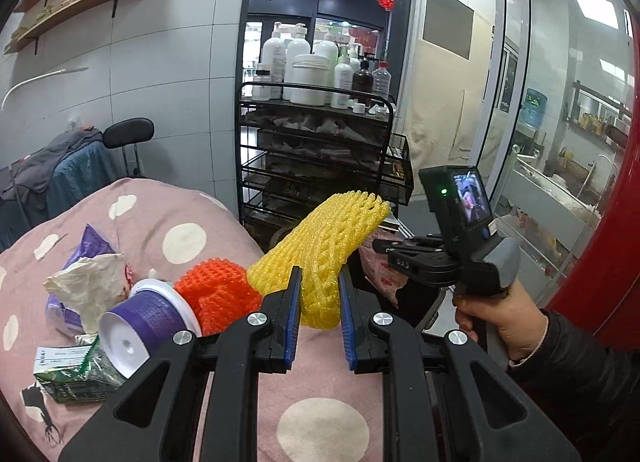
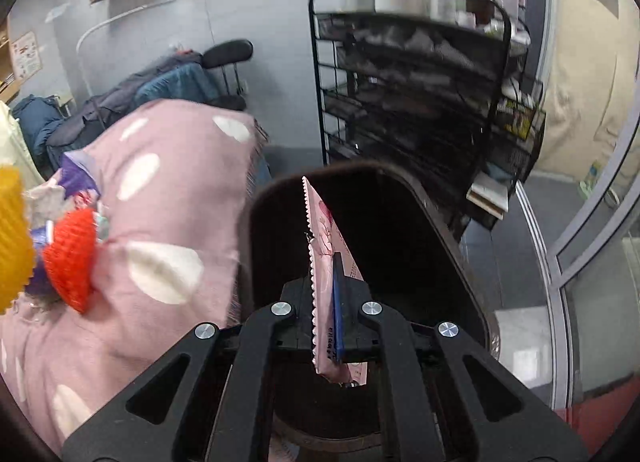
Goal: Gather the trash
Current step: 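Carry both items to the black bin and release the wrapper from the right tool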
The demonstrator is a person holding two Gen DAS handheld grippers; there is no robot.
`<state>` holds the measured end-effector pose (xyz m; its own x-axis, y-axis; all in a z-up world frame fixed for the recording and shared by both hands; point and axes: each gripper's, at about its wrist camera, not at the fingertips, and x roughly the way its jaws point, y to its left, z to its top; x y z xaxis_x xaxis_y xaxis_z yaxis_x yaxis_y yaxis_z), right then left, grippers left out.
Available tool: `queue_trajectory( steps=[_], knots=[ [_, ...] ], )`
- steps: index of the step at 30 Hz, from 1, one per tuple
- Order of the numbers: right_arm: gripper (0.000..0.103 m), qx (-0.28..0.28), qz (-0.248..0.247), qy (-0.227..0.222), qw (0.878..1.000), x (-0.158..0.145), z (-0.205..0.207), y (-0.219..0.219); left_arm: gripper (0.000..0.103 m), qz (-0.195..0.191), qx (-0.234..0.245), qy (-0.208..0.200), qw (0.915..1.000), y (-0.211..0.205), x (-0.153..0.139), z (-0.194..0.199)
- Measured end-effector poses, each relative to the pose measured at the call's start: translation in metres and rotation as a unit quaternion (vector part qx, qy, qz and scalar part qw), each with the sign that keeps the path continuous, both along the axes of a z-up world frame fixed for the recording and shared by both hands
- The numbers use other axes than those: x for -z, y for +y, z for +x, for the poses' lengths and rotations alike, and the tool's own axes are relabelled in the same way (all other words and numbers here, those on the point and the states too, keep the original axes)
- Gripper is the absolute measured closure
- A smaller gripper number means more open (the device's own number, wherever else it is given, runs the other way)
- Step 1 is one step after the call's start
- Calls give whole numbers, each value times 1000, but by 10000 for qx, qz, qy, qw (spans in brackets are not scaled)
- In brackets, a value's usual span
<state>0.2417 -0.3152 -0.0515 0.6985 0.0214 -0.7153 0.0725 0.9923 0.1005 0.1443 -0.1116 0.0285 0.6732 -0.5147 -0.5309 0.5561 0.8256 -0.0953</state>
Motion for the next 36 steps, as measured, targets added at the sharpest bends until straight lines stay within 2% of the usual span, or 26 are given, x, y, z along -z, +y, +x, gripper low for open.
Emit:
queue_trajectory(
  steps=[4,6,7,8,10,15,19,29,36],
  knots=[
    [95,83,-18,330,9994,30,12,-4,85,-45,127,167,9998,-13,6,-2],
    [88,122,19,497,9987,43,17,-6,85,-36,174,205,9996,-18,8,-4],
    [75,149,51,569,9983,49,19,-7,85,-15,194,218,9996,-21,9,-3],
    [50,185,83,606,9980,54,20,-9,85,5,215,229,9995,-25,11,-3],
    [28,283,91,529,9982,56,17,-9,85,35,263,262,9993,-29,13,-2],
    [27,334,19,403,9986,53,7,-10,85,40,360,381,9986,-42,18,6],
    [17,496,-68,187,9986,46,-14,-13,85,30,449,436,9980,-57,18,18],
    [12,826,-281,-83,9962,33,-68,-26,85,226,633,749,9949,-98,37,51],
    [11,891,-169,-68,9959,33,-89,-31,85,352,670,1131,9907,-123,55,71]
  ],
)
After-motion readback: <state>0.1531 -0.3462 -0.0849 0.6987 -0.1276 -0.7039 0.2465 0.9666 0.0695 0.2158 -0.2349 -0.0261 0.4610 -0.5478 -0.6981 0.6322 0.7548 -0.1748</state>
